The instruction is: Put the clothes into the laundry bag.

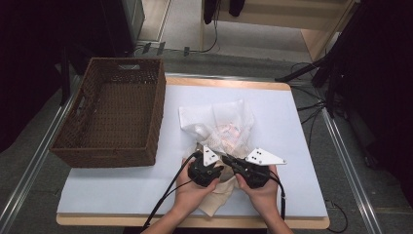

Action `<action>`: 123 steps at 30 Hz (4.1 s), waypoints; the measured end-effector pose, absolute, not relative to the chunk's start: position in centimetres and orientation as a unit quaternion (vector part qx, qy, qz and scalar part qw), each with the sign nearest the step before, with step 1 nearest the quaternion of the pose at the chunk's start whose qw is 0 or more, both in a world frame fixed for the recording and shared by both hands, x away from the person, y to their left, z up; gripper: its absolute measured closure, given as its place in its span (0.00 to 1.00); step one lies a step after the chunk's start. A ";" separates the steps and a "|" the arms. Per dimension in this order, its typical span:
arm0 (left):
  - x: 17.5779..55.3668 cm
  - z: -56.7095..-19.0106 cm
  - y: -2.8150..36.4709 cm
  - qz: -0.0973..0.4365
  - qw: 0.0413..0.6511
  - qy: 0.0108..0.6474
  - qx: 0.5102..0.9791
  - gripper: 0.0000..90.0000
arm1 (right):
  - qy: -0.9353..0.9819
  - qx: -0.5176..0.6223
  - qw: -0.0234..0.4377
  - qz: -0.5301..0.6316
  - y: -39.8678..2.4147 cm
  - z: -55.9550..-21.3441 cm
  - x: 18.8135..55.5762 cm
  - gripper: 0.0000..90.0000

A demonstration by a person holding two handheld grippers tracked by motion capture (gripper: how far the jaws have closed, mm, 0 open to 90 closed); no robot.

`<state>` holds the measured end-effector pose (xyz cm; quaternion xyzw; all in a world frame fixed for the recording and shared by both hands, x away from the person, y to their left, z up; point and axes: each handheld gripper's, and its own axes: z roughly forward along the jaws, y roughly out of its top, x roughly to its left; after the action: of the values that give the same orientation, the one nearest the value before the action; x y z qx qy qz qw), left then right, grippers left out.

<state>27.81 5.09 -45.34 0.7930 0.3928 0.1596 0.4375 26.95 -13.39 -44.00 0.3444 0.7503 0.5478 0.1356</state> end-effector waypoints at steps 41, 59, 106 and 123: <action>30.8 -47.0 6.3 0.092 0.454 0.459 0.758 0.87 | 0.754 0.357 0.139 0.533 -14.2 -44.3 26.3 0.99; 24.7 -46.7 6.9 0.065 0.393 0.393 0.828 0.30 | 0.746 0.385 0.142 0.525 -15.6 -45.1 27.6 0.99; 31.0 -44.9 5.7 0.110 0.490 0.426 0.752 0.85 | 0.742 0.368 0.140 0.543 -14.2 -44.4 26.6 0.99; 33.2 -46.2 6.8 0.072 0.435 0.441 0.782 0.50 | 0.757 0.395 0.131 0.503 -14.7 -45.7 27.4 0.99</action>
<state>33.18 6.81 -46.18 0.7819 0.4408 0.0722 0.4349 27.44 -14.73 -45.66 0.3952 0.7575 0.5028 0.1314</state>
